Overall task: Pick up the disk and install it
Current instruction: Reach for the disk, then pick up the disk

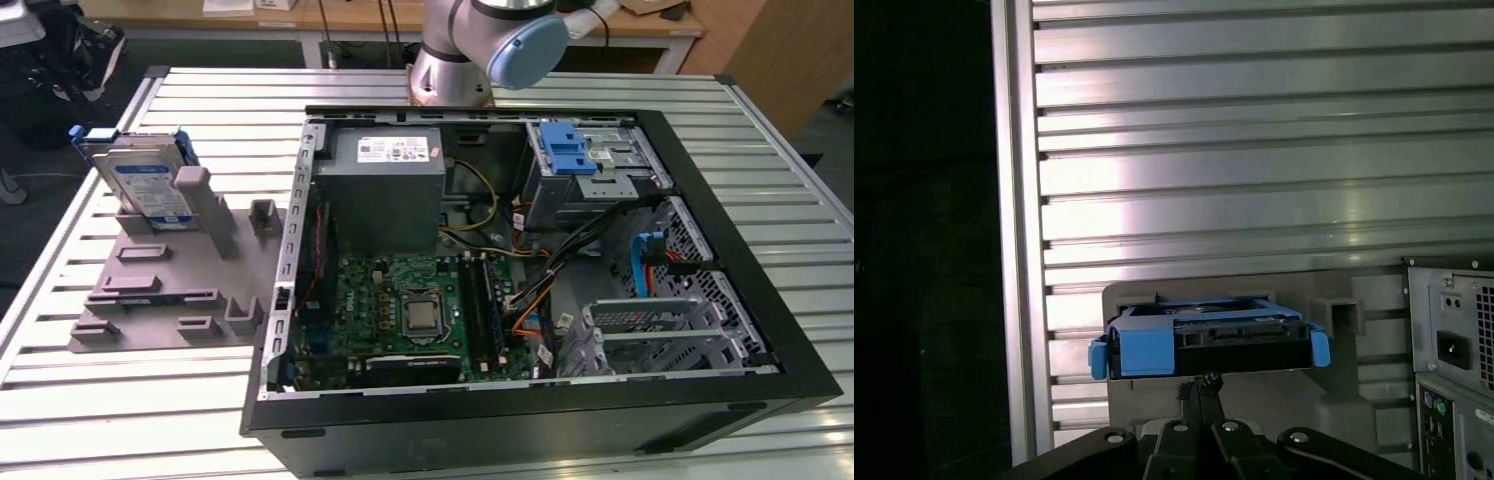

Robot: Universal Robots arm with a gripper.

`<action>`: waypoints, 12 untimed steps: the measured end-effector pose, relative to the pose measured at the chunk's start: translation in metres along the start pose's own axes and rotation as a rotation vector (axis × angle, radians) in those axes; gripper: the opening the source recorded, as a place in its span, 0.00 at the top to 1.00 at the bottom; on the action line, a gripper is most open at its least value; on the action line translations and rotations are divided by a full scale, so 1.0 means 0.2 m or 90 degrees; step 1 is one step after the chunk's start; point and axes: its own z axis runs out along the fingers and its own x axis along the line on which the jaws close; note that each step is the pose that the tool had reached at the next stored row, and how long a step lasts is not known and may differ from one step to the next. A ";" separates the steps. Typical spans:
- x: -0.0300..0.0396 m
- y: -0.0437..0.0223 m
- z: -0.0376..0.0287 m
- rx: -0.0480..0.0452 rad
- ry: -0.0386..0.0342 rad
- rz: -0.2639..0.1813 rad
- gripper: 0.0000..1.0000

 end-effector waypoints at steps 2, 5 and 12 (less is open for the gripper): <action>0.003 0.000 0.001 0.0000 0.0002 0.000 0.89; 0.004 0.000 0.001 0.0000 0.0005 0.000 0.89; 0.004 0.000 0.001 0.0000 0.0005 0.000 0.89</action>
